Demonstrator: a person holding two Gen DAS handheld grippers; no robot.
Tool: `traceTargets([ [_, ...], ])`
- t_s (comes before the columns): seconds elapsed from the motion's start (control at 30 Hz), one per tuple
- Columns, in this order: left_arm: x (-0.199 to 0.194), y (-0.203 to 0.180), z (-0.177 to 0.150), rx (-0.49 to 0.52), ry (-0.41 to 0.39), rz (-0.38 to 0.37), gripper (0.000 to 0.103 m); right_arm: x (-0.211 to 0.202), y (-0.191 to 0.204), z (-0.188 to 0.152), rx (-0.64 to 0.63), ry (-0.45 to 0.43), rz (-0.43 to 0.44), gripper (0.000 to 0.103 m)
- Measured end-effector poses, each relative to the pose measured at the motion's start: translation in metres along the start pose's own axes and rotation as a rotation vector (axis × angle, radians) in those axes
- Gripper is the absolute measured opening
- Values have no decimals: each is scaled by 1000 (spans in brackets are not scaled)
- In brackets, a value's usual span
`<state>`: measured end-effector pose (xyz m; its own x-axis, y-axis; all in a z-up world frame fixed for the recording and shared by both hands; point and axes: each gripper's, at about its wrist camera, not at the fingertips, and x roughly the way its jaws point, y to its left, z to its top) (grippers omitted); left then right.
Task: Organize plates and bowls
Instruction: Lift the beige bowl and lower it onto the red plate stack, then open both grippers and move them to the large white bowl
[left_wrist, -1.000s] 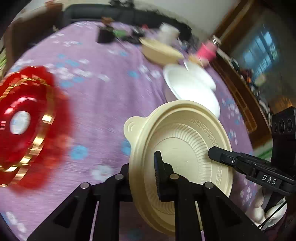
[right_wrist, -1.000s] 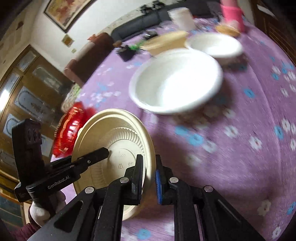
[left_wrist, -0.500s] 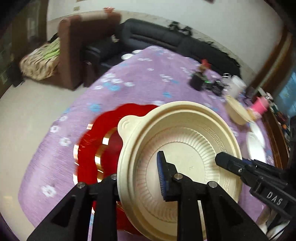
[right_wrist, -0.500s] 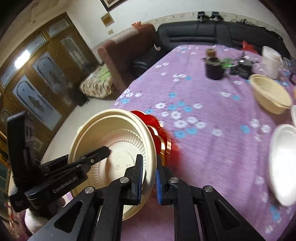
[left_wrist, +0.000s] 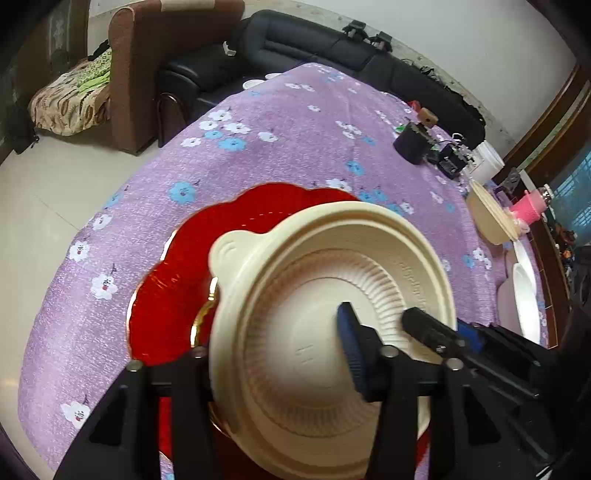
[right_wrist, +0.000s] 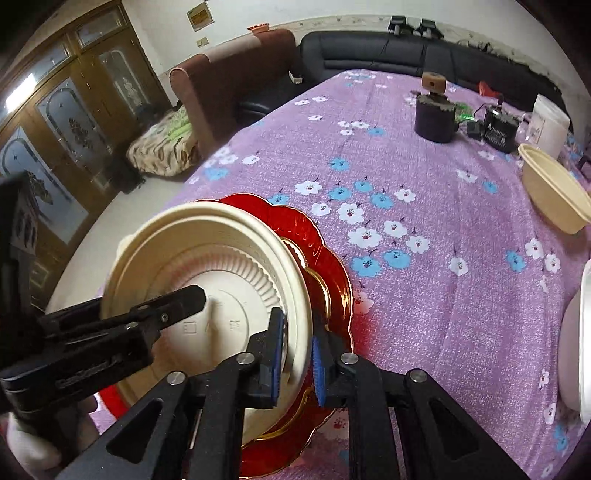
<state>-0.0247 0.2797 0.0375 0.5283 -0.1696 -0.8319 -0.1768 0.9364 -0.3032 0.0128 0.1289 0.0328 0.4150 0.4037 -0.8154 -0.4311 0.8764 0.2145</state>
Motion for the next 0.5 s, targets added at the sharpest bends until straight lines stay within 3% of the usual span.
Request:
traceTargets([
  [0.17, -6, -4, 0, -7, -13, -7, 59, -9, 6, -4, -36, -61, -45, 26],
  [0.27, -12, -3, 1, -14, -43, 37, 72, -16, 7, -5, -55, -99, -79, 32],
  [0.5, -41, -2, -3, -39, -136, 91, 72, -51, -3, -15, -36, -191, -60, 39],
])
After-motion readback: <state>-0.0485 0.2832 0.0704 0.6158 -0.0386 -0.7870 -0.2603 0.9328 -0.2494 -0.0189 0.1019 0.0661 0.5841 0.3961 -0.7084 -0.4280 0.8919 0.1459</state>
